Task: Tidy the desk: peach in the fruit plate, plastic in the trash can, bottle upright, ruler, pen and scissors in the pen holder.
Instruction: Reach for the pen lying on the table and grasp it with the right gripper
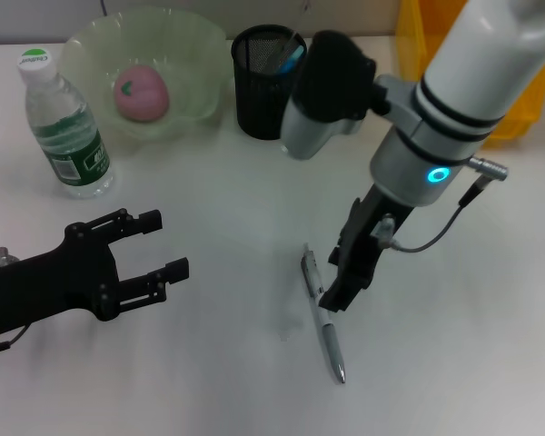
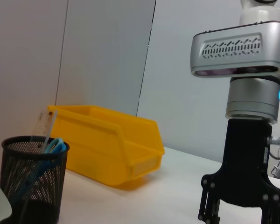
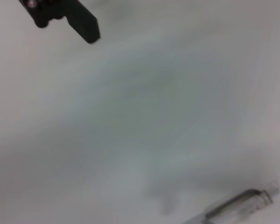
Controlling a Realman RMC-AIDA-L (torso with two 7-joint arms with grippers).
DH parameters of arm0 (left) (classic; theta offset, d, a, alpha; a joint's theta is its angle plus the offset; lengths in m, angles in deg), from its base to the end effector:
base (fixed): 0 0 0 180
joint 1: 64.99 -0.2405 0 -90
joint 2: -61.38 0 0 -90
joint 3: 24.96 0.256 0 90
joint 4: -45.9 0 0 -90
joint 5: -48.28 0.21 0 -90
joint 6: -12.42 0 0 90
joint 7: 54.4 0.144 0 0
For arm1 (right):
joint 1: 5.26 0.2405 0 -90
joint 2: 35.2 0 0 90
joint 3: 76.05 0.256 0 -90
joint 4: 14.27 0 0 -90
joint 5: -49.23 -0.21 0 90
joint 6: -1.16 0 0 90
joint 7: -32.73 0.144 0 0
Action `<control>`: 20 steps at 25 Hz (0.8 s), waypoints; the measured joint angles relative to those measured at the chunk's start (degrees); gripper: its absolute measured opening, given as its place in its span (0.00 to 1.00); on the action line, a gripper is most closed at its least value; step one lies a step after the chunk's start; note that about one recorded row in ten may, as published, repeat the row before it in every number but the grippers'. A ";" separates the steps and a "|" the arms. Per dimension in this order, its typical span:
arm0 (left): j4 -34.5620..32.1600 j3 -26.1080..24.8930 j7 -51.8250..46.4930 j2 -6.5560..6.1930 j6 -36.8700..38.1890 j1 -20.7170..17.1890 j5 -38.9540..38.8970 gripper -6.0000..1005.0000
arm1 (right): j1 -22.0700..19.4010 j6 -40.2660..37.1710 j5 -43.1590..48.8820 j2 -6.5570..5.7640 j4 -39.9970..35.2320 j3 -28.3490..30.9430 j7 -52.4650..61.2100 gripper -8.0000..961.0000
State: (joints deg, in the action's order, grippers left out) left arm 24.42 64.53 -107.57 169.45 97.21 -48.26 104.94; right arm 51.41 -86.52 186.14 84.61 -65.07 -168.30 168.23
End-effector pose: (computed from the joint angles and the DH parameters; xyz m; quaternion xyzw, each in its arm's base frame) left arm -0.3157 0.2579 -0.0069 -0.9183 -0.1787 -0.3103 0.1689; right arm 0.1170 0.3543 -0.0837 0.9545 -0.1563 0.2538 0.0100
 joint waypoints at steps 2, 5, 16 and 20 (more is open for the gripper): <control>0.17 -0.02 -0.24 0.00 0.00 -0.04 0.15 0.77 | 0.34 0.99 -0.44 0.02 -0.37 -2.61 1.72 0.67; 0.55 -0.03 -0.29 0.03 -0.02 -0.03 0.18 0.77 | 0.99 2.42 -0.45 0.03 -0.45 -5.55 3.92 0.67; 0.58 -0.02 -0.34 0.16 -0.07 -0.05 0.21 0.77 | 2.97 6.34 -2.78 0.07 0.24 -13.00 12.42 0.67; 0.56 -0.02 -0.35 0.14 -0.06 -0.05 0.26 0.77 | 3.72 6.56 -2.87 0.07 0.50 -14.40 16.32 0.67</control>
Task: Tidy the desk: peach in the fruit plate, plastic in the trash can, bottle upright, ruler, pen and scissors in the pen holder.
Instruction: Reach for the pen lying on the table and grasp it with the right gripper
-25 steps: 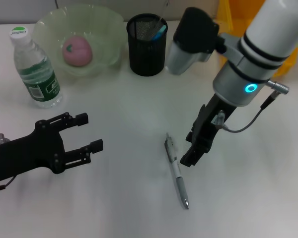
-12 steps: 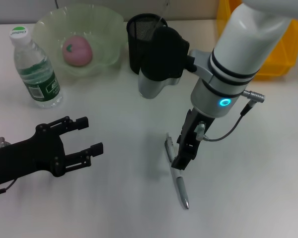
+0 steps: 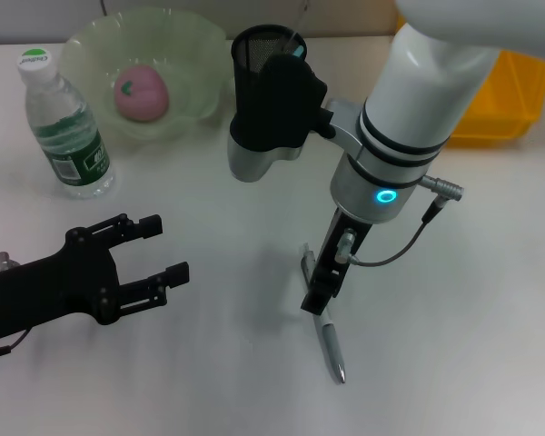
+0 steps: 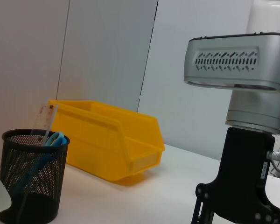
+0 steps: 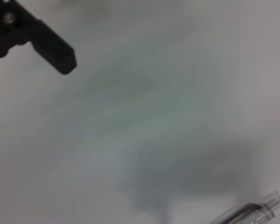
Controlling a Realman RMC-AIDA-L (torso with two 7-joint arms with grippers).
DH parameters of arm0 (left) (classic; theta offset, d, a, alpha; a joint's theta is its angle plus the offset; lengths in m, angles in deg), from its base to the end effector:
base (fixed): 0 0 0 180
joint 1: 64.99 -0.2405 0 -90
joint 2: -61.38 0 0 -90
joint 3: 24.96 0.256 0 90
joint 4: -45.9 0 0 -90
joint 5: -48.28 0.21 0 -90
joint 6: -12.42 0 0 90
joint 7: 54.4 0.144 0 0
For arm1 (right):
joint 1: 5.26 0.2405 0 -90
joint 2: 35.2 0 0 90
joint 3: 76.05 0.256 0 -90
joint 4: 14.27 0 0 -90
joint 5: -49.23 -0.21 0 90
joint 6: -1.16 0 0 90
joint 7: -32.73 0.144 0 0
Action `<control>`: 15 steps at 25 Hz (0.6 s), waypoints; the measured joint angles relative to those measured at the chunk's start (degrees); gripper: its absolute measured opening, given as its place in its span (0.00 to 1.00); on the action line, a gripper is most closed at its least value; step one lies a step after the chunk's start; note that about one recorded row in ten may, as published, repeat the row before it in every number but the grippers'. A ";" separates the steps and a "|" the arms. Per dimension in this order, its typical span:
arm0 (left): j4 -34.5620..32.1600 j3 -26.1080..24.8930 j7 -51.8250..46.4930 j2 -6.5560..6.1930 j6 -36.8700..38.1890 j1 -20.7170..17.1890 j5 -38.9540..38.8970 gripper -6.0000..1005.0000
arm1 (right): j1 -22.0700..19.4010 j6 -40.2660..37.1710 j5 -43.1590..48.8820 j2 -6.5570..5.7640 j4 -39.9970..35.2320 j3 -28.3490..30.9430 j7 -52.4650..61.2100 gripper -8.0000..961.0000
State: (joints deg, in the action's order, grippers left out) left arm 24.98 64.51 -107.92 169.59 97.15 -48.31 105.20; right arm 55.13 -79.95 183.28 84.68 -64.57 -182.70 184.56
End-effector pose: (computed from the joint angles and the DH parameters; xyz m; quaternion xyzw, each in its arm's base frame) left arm -0.3175 0.2558 -0.0087 -0.9177 -0.1868 -0.3086 0.1667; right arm 0.1028 0.3456 -0.1125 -0.9366 0.1851 -0.2949 0.0401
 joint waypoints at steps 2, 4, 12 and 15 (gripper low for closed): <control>0.00 0.00 0.00 -0.04 0.07 0.00 0.03 0.77 | 0.50 0.07 -0.04 0.00 0.38 -0.50 1.32 0.67; 0.00 0.00 0.00 -0.10 0.19 0.04 0.03 0.77 | 0.89 0.11 -0.15 0.00 0.90 -0.74 2.12 0.67; 0.00 0.00 0.00 -0.20 0.36 0.24 0.03 0.77 | 1.42 0.67 -1.51 0.00 2.23 -2.87 4.14 0.67; 0.00 0.00 -0.01 -0.25 0.39 0.30 0.03 0.77 | 1.44 1.25 -2.08 0.00 2.40 -3.88 4.58 0.67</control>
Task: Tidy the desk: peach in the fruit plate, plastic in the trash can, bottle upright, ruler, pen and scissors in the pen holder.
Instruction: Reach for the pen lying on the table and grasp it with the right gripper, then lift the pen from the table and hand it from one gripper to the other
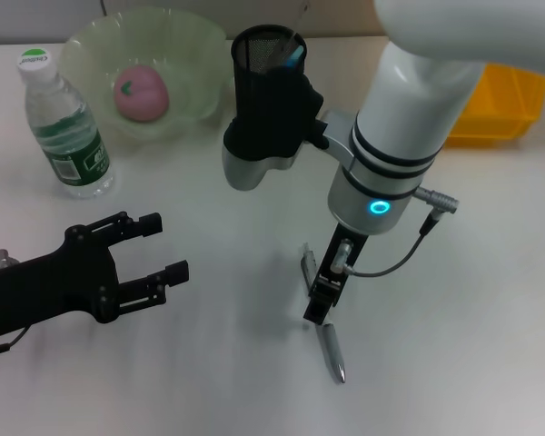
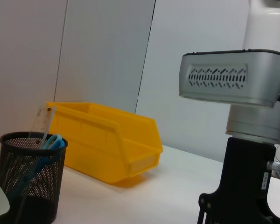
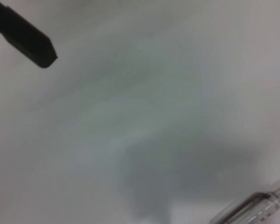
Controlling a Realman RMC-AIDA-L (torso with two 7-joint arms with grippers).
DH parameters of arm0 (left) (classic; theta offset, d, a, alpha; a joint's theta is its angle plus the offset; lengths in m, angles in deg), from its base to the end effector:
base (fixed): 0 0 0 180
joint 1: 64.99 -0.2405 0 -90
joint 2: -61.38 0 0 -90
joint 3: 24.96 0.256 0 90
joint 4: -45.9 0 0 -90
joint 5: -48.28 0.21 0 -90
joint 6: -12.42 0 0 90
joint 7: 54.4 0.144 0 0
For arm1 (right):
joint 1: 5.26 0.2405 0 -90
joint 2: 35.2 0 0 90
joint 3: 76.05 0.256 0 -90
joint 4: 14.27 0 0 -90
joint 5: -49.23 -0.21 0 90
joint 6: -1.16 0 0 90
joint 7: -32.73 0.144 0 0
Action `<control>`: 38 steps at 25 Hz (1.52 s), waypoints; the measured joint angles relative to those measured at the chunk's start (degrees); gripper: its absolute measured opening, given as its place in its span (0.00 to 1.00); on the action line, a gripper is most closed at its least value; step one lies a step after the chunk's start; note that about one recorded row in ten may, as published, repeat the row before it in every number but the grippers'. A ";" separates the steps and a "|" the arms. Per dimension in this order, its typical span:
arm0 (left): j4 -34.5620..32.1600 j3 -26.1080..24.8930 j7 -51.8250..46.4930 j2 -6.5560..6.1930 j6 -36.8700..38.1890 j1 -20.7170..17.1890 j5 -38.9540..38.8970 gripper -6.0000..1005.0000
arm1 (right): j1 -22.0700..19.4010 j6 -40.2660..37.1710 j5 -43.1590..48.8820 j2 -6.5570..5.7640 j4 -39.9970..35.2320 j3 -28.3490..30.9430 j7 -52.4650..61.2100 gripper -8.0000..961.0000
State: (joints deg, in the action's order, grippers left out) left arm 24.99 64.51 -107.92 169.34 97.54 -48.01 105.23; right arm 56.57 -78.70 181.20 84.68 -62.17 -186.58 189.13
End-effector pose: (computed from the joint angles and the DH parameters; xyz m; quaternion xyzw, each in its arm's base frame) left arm -0.3165 0.2572 -0.0069 -0.9186 -0.1827 -0.3094 0.1645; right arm 0.1067 0.3413 -0.1200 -0.9255 0.2108 -0.3115 0.0449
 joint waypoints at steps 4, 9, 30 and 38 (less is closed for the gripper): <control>0.00 0.00 0.00 -0.02 0.02 0.11 0.00 0.77 | 0.02 0.99 -0.70 0.00 0.19 -1.57 0.12 0.67; 0.00 0.00 0.00 -0.04 0.00 0.15 0.03 0.77 | 0.05 1.50 -0.74 0.00 0.19 -1.93 0.13 0.67; -0.41 0.00 0.00 -0.21 0.04 0.54 0.09 0.77 | 0.85 2.68 -0.84 0.00 0.20 -5.84 0.76 0.35; -0.52 0.00 -0.06 -0.30 -0.03 0.92 0.08 0.77 | 1.17 2.66 -0.84 0.00 0.19 -6.90 0.91 0.26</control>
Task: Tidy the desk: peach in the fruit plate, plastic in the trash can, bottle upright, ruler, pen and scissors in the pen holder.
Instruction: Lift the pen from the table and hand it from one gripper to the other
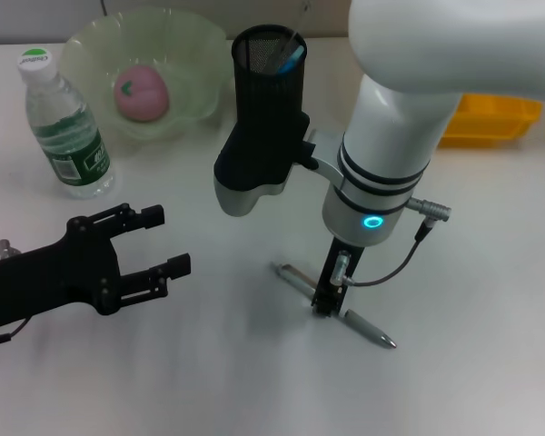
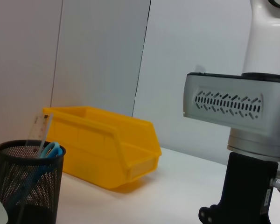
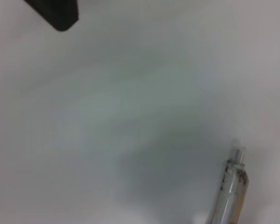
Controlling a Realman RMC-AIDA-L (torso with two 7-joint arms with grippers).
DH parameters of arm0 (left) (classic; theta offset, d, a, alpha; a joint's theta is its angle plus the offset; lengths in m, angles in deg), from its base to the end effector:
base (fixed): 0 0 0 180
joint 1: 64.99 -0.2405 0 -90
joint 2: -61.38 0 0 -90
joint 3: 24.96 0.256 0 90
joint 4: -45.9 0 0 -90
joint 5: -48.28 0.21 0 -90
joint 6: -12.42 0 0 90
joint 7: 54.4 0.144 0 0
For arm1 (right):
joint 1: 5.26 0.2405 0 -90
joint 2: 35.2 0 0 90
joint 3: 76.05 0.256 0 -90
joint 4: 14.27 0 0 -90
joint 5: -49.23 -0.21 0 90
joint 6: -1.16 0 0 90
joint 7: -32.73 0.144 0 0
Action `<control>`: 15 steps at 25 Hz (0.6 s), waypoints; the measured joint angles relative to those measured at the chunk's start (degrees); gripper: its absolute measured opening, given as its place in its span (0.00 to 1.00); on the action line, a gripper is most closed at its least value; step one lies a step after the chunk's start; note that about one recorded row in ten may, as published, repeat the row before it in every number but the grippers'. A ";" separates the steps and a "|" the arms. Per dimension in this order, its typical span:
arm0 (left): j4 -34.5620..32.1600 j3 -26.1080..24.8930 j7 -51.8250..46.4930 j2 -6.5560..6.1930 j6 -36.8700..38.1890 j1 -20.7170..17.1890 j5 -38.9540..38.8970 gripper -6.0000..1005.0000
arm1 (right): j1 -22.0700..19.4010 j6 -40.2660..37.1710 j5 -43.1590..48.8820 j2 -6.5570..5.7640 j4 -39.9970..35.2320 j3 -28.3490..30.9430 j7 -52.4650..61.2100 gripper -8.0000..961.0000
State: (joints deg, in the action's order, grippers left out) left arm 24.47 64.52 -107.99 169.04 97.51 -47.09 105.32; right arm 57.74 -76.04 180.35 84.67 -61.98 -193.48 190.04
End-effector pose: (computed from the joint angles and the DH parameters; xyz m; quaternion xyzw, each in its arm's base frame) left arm -0.3119 0.2636 -0.0047 -0.9213 -0.1709 -0.3092 0.1624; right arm 0.1094 0.3357 -0.1302 -0.9247 0.1715 -0.3355 0.0544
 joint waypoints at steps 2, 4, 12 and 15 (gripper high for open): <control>0.03 0.00 -0.04 -0.01 -0.01 0.06 0.00 0.77 | 0.03 0.04 0.00 0.00 0.02 -0.15 0.00 0.27; 0.06 0.00 -0.11 -0.03 -0.04 0.12 0.01 0.77 | 0.03 0.04 0.00 0.00 0.01 -0.16 0.00 0.26; -0.01 -0.09 -0.60 -0.09 -0.28 0.37 0.44 0.77 | -0.02 0.11 0.00 -0.01 -0.18 -0.79 -0.17 0.21; -0.01 -0.10 -0.65 -0.09 -0.29 0.46 0.47 0.77 | 0.06 0.15 -0.01 -0.01 -0.03 -1.24 -0.19 0.13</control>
State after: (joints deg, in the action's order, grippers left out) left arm 24.46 64.42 -108.64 168.95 97.22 -46.64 105.79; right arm 57.80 -75.88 180.34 84.67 -62.01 -194.72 189.85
